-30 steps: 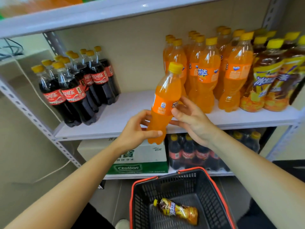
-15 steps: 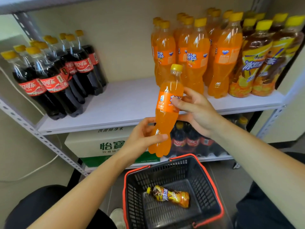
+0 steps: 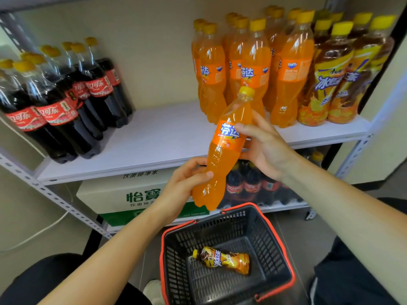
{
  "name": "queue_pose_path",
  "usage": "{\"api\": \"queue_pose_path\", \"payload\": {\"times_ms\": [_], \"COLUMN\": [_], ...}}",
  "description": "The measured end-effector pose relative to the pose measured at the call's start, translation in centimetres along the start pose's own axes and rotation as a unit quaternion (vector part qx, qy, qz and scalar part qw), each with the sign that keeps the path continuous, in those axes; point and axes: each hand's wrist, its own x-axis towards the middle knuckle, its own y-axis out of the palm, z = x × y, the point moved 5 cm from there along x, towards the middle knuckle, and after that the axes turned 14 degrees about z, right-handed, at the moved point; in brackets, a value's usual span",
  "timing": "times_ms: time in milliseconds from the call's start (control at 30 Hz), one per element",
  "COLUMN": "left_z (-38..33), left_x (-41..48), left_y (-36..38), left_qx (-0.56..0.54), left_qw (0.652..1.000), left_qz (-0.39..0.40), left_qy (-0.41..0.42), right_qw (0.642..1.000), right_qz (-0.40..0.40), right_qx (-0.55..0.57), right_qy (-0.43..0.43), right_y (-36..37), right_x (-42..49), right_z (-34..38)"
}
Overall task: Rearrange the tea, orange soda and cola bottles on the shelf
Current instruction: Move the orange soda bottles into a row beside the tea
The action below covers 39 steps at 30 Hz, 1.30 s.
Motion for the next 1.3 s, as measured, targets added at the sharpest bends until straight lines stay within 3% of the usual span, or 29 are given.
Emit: {"api": "queue_pose_path", "payload": {"times_ms": [233, 333, 500, 633, 800, 867, 1100, 1300], "left_z": [-0.1, 0.0, 0.6, 0.8, 0.8, 0.9, 0.8, 1.1], "left_x": [-0.4, -0.6, -1.0, -0.6, -0.4, -0.5, -0.5, -0.1], "left_y": [0.5, -0.1, -0.1, 0.5, 0.2, -0.2, -0.3, 0.4], "left_qx": [0.142, 0.105, 0.030, 0.022, 0.125, 0.115, 0.025, 0.144], "left_qw": [0.989, 0.993, 0.998, 0.996, 0.991, 0.990, 0.999, 0.989], "left_qz": [-0.049, -0.045, 0.037, 0.069, -0.048, -0.079, -0.019, -0.034], "left_qy": [-0.011, -0.020, -0.037, -0.053, -0.017, 0.007, 0.024, -0.001], "right_qw": [0.997, 0.998, 0.998, 0.998, 0.996, 0.994, 0.997, 0.990], "right_qz": [-0.047, -0.015, 0.031, 0.011, -0.033, -0.032, -0.003, -0.077], "right_qx": [-0.054, -0.036, -0.005, -0.049, -0.081, -0.103, -0.069, -0.113], "right_qy": [0.039, 0.056, 0.046, 0.027, 0.024, 0.031, 0.031, 0.019], "right_y": [0.6, 0.9, 0.6, 0.7, 1.1, 1.1, 0.7, 0.5], "right_x": [-0.2, 0.1, 0.3, 0.1, -0.2, -0.2, -0.2, -0.6], "right_z": [-1.2, -1.1, -0.4, -0.3, -0.4, -0.3, 0.7, 0.2]}}
